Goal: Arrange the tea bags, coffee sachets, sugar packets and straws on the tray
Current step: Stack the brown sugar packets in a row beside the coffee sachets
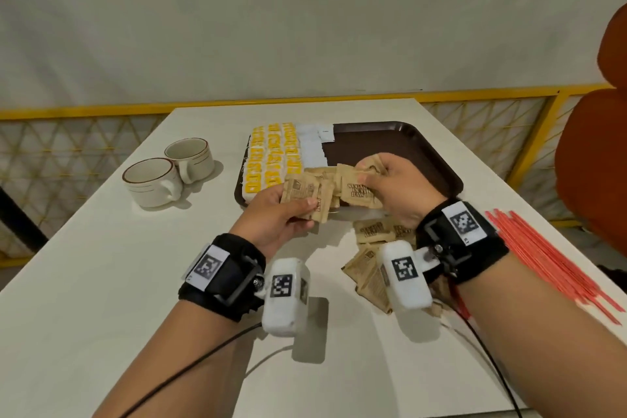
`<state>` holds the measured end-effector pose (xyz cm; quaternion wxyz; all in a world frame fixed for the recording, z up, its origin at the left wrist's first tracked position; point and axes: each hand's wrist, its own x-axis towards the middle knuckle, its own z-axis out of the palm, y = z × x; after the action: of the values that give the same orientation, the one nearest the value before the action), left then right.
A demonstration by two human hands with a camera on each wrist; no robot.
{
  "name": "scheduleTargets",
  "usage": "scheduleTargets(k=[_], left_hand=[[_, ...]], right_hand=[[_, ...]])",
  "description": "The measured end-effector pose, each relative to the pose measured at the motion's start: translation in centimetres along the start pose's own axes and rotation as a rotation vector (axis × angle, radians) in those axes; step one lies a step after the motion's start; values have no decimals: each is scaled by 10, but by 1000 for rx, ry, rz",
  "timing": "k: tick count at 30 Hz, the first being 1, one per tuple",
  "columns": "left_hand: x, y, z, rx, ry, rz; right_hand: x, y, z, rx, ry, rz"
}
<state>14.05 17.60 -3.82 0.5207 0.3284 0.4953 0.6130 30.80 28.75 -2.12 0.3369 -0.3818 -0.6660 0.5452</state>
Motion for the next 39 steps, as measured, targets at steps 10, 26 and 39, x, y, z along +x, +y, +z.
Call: scheduleTargets(k=[10, 26, 39], left_hand=[[-6, 3, -2, -73, -65, -80], [-6, -10, 4, 34, 81, -10], [-14, -7, 4, 251, -27, 89]], right_hand=[[-14, 20, 15, 80, 124, 6], [-36, 8, 17, 479, -146, 85], [-44, 4, 11, 390, -400, 56]])
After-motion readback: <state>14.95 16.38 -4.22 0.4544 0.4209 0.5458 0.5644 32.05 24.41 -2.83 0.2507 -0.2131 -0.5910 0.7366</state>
